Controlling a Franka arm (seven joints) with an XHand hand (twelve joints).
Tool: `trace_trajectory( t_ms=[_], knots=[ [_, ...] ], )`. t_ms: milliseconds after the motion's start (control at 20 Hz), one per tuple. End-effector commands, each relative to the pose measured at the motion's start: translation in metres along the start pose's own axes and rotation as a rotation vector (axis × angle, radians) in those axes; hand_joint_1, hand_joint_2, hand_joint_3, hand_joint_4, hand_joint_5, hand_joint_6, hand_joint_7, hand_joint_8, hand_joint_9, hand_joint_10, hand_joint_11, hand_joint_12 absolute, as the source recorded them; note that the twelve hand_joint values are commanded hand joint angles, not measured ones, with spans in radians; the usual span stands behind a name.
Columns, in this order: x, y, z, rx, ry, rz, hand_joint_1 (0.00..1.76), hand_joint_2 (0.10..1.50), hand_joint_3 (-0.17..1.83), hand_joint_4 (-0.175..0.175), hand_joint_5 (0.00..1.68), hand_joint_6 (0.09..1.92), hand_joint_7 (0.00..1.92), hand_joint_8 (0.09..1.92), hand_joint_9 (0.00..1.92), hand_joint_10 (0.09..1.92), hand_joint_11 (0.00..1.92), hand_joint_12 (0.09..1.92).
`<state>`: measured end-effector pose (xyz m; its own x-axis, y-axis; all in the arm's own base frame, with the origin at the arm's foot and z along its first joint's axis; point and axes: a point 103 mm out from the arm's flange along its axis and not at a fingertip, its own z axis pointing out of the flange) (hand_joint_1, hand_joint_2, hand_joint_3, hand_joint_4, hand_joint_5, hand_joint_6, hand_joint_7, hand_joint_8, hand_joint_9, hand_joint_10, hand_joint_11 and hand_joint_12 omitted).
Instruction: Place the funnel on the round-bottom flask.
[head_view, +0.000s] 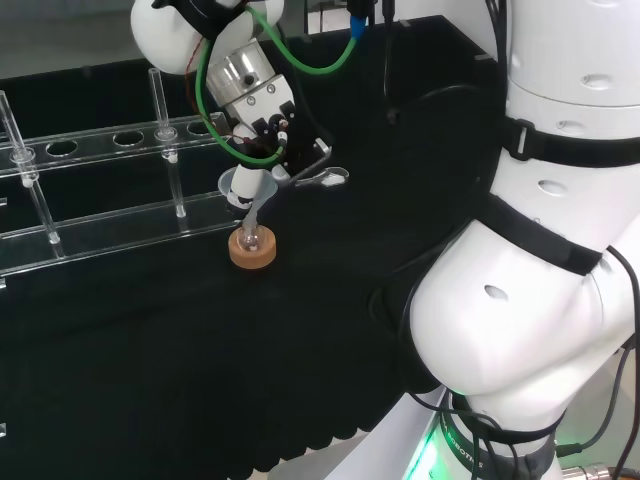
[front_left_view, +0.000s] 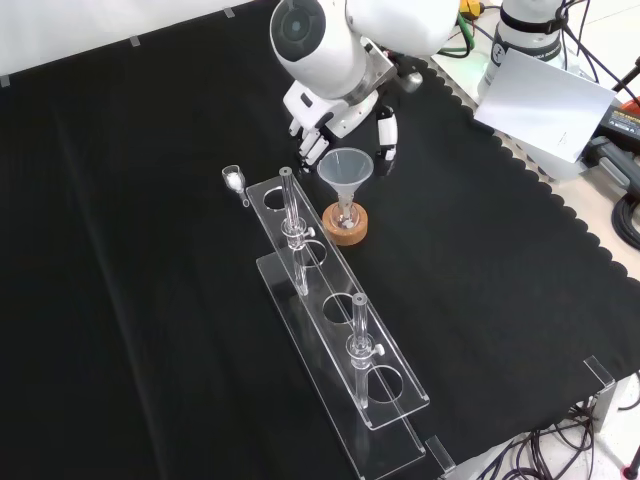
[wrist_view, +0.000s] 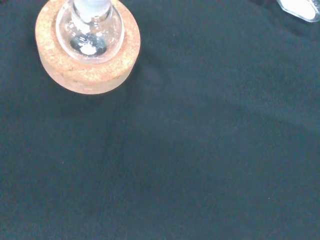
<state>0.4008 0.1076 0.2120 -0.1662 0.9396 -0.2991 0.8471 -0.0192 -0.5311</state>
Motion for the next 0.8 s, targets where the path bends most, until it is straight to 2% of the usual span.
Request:
trace_trajectory(
  t_ms=[50, 250, 500, 700, 800],
  knots=[
    [-0.005, -0.006, -0.003, -0.048, 0.015, 0.012, 0.47, 0.64, 0.26, -0.066, 0.36, 0.16, 0.31, 0.81, 0.68, 0.68, 0.46, 1.38],
    [-0.01, -0.011, -0.005, -0.075, 0.023, 0.023, 0.46, 0.65, 0.22, -0.063, 0.37, 0.12, 0.22, 0.79, 0.55, 0.69, 0.42, 1.4],
    [-0.019, -0.019, -0.01, -0.145, 0.045, 0.045, 0.45, 0.67, 0.17, -0.06, 0.35, 0.09, 0.08, 0.75, 0.36, 0.72, 0.36, 1.43],
    [-0.034, -0.026, -0.02, -0.184, 0.059, 0.056, 0.44, 0.67, 0.17, -0.061, 0.34, 0.09, 0.08, 0.75, 0.36, 0.74, 0.35, 1.44],
    [-0.045, -0.028, -0.024, -0.178, 0.072, 0.066, 0.44, 0.68, 0.16, -0.062, 0.35, 0.09, 0.12, 0.75, 0.39, 0.73, 0.35, 1.43]
  ],
)
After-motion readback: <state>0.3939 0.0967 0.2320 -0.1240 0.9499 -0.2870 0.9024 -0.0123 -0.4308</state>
